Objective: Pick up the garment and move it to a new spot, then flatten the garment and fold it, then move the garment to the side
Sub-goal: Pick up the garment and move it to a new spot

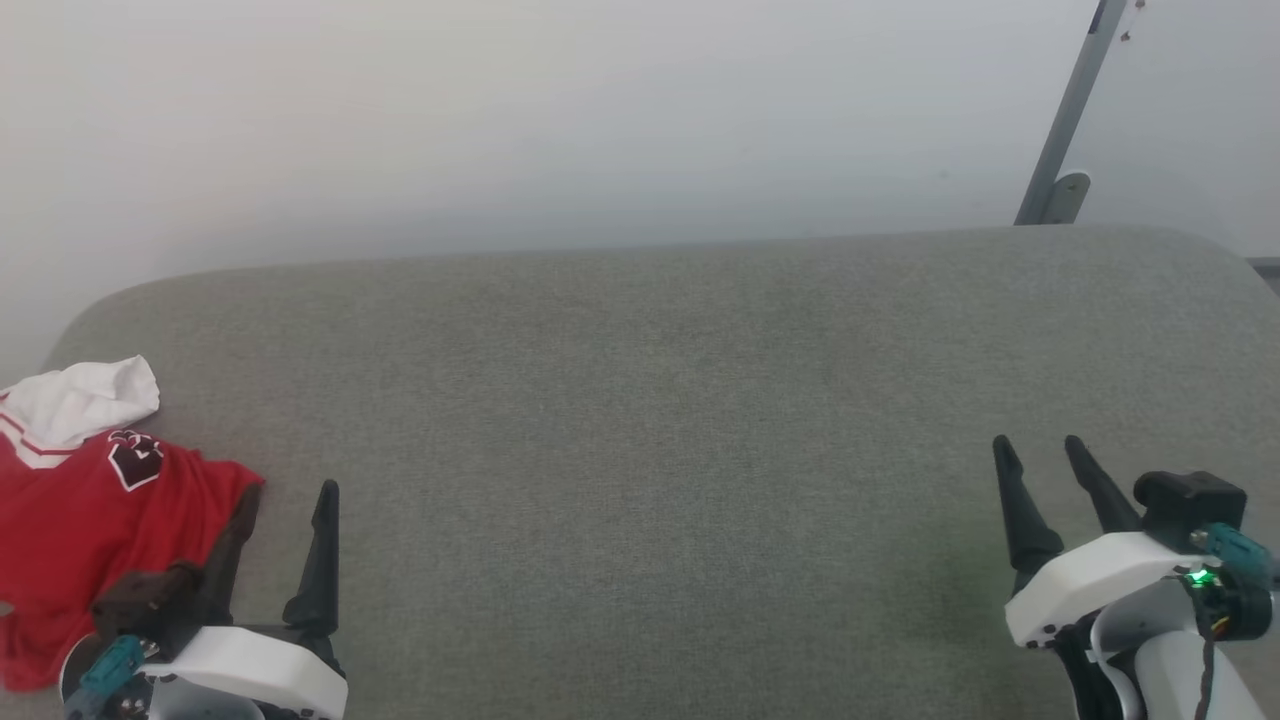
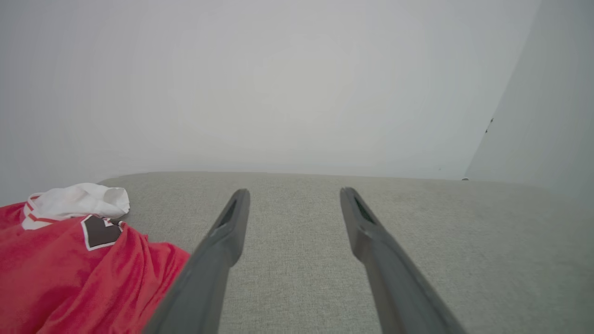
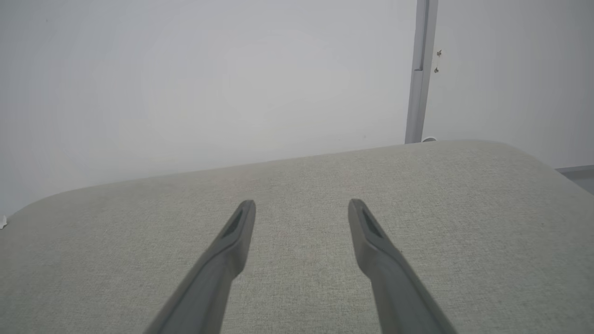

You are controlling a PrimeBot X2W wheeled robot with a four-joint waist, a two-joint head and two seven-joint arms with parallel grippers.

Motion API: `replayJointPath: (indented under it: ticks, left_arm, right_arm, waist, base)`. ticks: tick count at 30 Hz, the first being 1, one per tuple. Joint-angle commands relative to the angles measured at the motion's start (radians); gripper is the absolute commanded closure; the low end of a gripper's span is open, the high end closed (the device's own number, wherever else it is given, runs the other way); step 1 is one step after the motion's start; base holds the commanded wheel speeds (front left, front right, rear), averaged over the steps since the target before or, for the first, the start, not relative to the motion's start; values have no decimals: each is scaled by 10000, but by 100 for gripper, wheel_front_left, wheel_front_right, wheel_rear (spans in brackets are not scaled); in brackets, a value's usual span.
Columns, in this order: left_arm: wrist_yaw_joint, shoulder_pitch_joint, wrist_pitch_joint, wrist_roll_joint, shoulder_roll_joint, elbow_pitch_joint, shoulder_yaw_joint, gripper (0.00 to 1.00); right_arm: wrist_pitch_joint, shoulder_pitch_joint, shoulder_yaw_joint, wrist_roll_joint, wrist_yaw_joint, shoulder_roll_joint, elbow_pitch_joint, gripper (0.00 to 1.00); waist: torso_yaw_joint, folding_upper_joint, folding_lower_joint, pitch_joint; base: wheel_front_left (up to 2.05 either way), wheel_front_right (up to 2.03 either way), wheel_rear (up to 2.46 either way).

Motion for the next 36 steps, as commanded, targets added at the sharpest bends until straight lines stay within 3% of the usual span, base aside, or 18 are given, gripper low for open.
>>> replayJointPath:
  ticks: [1,10,28,36]
  left_arm:
    - [-19,-63,-39,-45,-48,119,97,0]
    - [31,-304,-39,-110,-141,483,486,0]
    - [92,-43,-36,-352,331,750,1119,0]
    - [170,85,36,-440,390,673,1124,0]
  right_arm:
    - [36,-34,84,79,4,65,-13,0]
    - [185,-273,731,135,4,96,72,0]
    - [14,-712,2147,510,4,235,701,0]
    - [-199,-812,2327,630,4,272,991,0]
  waist:
    - [88,0,0,-16]
    - [808,0,0,-159]
    - [3375,0,0,-646]
    - [3827,0,0,-678]
  base:
    - [0,0,0]
    - [0,0,0]
    - [0,0,0]
    - [0,0,0]
